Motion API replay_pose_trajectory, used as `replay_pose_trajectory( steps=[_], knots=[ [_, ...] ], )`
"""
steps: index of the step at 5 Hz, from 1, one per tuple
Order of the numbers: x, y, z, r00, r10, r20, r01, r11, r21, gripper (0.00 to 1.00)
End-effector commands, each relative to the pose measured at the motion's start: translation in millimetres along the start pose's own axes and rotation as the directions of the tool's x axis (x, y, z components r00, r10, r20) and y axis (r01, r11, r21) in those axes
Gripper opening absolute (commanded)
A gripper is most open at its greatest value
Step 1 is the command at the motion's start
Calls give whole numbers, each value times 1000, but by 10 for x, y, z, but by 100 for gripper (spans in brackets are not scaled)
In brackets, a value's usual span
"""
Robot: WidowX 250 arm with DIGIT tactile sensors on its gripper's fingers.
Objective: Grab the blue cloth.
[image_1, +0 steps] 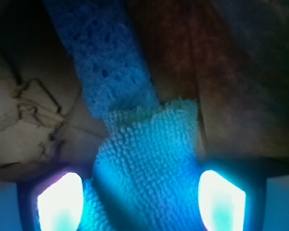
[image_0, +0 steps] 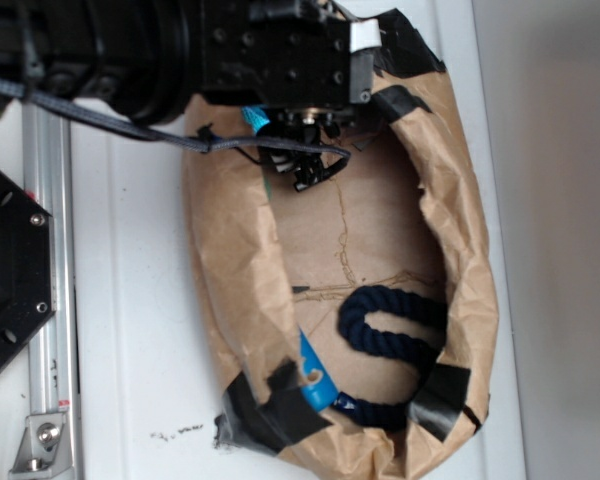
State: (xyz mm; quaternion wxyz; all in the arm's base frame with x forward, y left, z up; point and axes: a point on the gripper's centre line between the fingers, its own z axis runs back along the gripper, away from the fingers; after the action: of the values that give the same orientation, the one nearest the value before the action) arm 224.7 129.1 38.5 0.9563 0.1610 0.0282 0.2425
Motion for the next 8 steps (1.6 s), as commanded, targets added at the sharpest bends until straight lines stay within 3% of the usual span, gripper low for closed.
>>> replay_pose_trajectory(
  steps=[1,6,7,8],
  knots=[
    [-166,275,-74,1000,6,16,-7,1000,12,0],
    [-103,242,-118,1000,-6,20,6,1000,-11,0],
    [-10,76,353,988,-77,137,92,990,-106,0],
    [105,-249,999,961,-164,222,206,962,-181,0]
  ],
)
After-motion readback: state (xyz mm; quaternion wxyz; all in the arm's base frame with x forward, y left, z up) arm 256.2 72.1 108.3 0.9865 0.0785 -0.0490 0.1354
